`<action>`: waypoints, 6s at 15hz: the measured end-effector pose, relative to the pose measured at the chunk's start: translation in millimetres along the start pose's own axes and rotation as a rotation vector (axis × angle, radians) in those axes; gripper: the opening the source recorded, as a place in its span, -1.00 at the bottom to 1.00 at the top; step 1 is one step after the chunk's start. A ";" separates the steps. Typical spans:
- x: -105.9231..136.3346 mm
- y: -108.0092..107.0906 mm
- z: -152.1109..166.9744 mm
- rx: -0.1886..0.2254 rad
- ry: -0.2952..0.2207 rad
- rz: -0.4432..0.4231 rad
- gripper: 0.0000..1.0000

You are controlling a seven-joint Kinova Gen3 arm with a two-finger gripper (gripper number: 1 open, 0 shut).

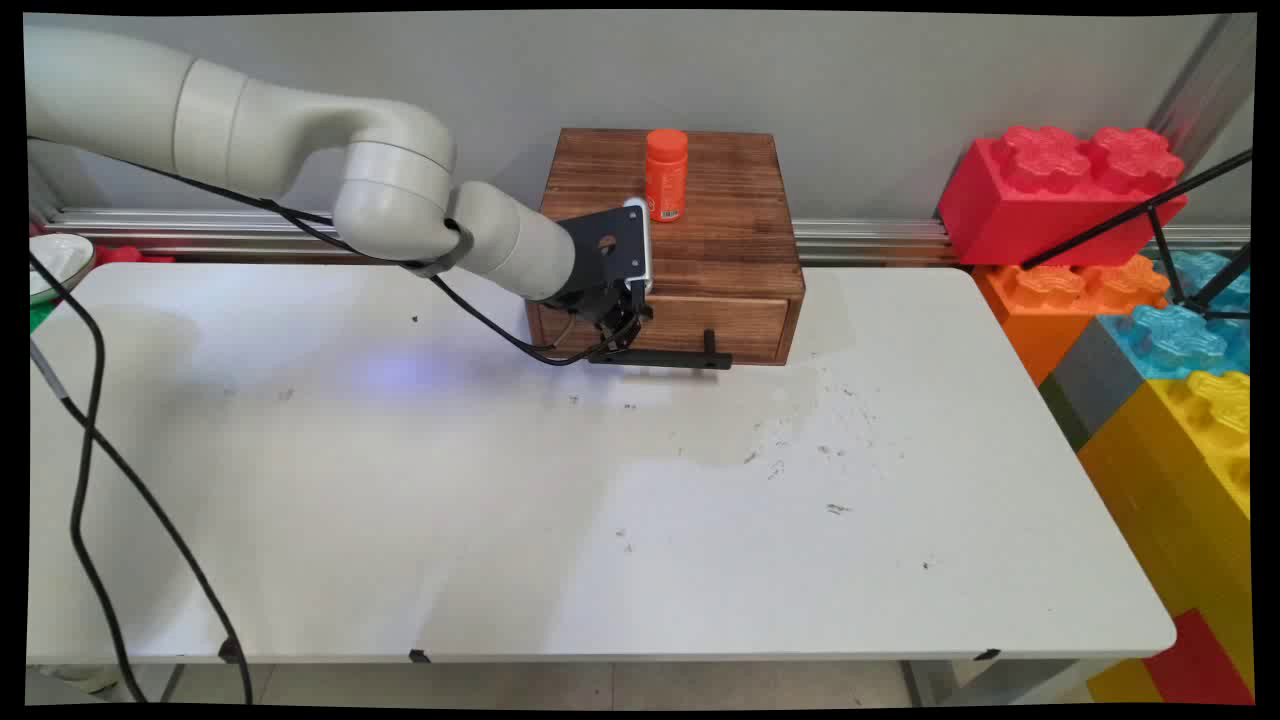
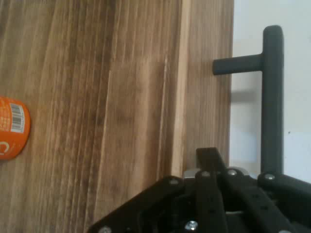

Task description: Open the drawer

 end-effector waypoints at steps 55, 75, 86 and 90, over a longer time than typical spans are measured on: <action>31.2 -0.6 20.1 -0.280 -0.086 -0.112 1.00; 32.7 32.5 35.2 -0.362 -0.067 -0.066 1.00; 39.7 66.6 9.3 -0.412 -0.055 -0.092 1.00; 43.1 82.0 -3.4 -0.415 -0.051 -0.105 1.00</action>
